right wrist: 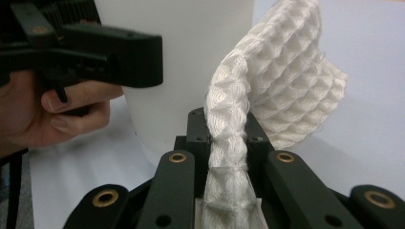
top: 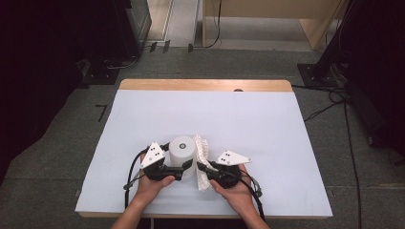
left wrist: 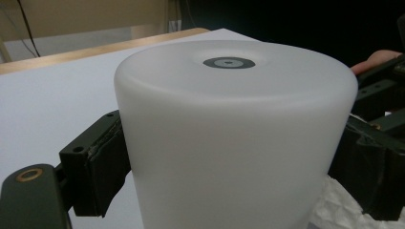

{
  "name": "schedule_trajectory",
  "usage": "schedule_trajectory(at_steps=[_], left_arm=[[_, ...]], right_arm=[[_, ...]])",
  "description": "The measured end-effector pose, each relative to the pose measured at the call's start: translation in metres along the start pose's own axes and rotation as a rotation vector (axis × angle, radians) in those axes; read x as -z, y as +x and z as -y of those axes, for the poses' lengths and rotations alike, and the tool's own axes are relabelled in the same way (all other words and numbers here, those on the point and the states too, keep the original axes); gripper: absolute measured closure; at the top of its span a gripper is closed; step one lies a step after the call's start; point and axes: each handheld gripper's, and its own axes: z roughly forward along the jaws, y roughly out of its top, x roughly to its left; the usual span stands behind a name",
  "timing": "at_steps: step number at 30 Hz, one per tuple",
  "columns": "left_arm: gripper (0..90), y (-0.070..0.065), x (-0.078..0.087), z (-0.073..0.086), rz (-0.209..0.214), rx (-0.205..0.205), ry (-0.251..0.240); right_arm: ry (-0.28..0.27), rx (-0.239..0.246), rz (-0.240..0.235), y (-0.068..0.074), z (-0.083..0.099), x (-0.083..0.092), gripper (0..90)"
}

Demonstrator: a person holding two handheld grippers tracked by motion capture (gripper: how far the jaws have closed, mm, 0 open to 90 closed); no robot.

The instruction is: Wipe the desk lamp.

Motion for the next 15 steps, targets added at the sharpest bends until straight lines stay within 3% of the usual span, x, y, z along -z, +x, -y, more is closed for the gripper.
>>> schedule_trajectory(at_steps=[4,10,13,15], left_arm=[[9.0,-0.002,-0.003,0.002,0.003,-0.017,0.023],[8.9,-0.009,-0.008,0.005,0.007,-0.068,0.048],[8.9,-0.01,-0.008,0.004,-0.002,-0.075,0.037],[8.9,-0.009,-0.006,0.003,-0.016,-0.066,0.018]], right_arm=[[0.001,0.027,0.014,0.0,0.0,0.001,79.2],[-0.083,0.03,0.035,0.0,-0.01,0.016,79.1],[-0.098,0.034,0.033,-0.001,-0.011,0.018,79.1],[-0.078,0.03,0.036,-0.001,-0.008,0.014,79.1]])
